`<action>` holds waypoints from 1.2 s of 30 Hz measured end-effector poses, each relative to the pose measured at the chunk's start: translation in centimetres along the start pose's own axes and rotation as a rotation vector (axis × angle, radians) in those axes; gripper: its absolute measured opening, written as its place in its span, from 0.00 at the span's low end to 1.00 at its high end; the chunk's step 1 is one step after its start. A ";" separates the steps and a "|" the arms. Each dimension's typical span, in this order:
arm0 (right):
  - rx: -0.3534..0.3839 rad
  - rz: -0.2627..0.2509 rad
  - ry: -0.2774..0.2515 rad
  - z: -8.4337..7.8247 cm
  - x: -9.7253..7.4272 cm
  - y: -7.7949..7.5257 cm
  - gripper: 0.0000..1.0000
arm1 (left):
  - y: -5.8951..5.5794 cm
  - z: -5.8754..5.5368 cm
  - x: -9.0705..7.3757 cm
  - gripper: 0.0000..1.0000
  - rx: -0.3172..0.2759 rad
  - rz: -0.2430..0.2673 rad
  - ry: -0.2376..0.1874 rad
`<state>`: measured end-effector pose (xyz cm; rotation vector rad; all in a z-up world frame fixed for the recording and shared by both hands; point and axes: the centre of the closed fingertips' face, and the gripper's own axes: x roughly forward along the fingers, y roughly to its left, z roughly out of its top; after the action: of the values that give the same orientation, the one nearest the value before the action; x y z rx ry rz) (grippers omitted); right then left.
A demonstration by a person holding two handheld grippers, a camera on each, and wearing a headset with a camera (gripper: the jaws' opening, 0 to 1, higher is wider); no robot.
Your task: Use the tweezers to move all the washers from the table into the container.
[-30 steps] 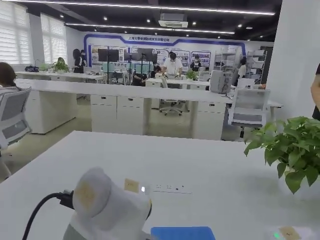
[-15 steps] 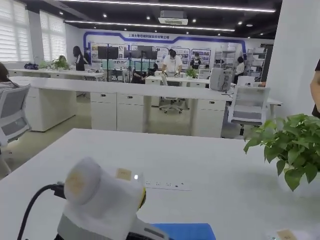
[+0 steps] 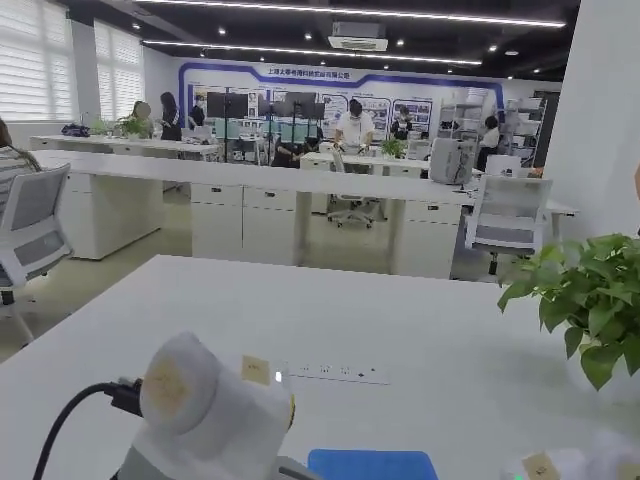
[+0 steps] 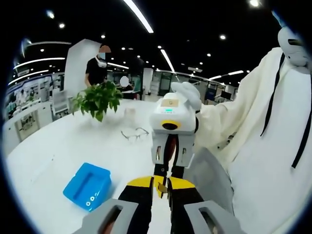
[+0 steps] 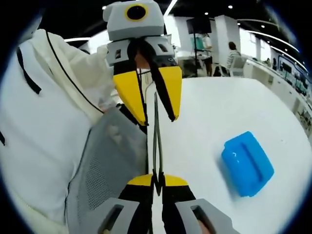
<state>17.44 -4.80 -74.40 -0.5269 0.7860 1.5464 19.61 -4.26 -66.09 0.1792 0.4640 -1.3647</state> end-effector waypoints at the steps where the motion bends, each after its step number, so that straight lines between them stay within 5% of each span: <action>1: -0.010 -0.003 0.031 -0.4 0.0 -0.2 0.02 | 0.2 -0.3 0.0 0.12 -0.003 0.010 0.012; 6: -0.056 0.021 0.166 -1.8 0.4 -0.2 0.01 | 1.1 -2.7 0.3 0.19 0.005 0.054 0.124; 11: -0.079 0.033 0.308 -3.5 0.8 -0.9 0.01 | 1.2 -5.7 1.3 0.30 0.024 0.056 0.291; 15: -0.072 0.076 0.372 -4.3 1.1 -0.8 0.01 | 1.2 -6.8 2.1 0.30 -0.006 0.035 0.345; 25: -0.029 0.101 0.427 -4.8 1.9 -1.6 0.01 | 1.4 -9.7 3.7 0.23 -0.039 -0.023 0.501; 36: 0.011 0.091 0.398 -4.9 2.3 -2.5 0.01 | 2.3 -12.5 4.6 0.00 -0.025 -0.026 0.571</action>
<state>18.99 -6.85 -79.71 -0.8142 1.1333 1.5388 19.80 -3.08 -79.56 0.5499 0.9603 -1.3234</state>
